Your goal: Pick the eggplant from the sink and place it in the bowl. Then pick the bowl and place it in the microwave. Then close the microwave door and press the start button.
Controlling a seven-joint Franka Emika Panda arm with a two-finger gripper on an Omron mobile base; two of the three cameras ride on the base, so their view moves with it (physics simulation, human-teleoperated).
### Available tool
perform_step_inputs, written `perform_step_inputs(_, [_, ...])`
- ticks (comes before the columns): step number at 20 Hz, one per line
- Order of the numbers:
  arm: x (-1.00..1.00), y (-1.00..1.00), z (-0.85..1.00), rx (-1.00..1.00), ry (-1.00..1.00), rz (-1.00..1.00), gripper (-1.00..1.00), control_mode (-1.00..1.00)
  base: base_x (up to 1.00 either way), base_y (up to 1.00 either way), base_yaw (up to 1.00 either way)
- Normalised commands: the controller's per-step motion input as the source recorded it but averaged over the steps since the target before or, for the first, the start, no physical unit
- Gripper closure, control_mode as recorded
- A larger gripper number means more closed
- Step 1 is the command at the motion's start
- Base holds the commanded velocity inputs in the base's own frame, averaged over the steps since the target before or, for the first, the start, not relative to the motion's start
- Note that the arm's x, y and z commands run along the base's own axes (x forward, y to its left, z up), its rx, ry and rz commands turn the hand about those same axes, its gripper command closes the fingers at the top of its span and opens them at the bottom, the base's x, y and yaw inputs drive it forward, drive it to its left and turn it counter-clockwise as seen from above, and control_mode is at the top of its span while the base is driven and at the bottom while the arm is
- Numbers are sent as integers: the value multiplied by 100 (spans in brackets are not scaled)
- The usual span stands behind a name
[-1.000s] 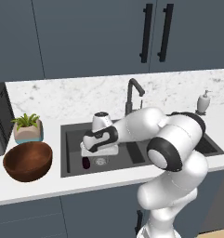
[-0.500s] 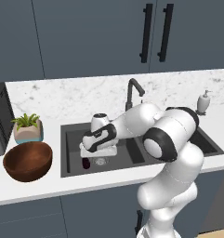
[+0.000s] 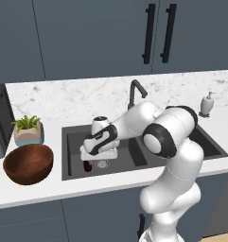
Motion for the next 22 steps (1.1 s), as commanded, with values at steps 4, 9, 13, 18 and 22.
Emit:
perform_step_inputs(4, [10, 5, -9, 0, 0, 0, -100, -100, 0, 0, 0])
perform_step_inputs(9, [17, 14, -15, -2, 0, 0, -100, -100, 0, 0, 0])
perform_step_inputs(13, [13, 9, -23, -3, 0, 0, -100, -100, 0, 0, 0])
perform_step_inputs(18, [14, 0, -23, 0, 0, 0, -100, -100, 0, 0, 0])
perform_step_inputs(22, [40, 0, -21, 0, 0, 0, -100, -100, 0, 0, 0])
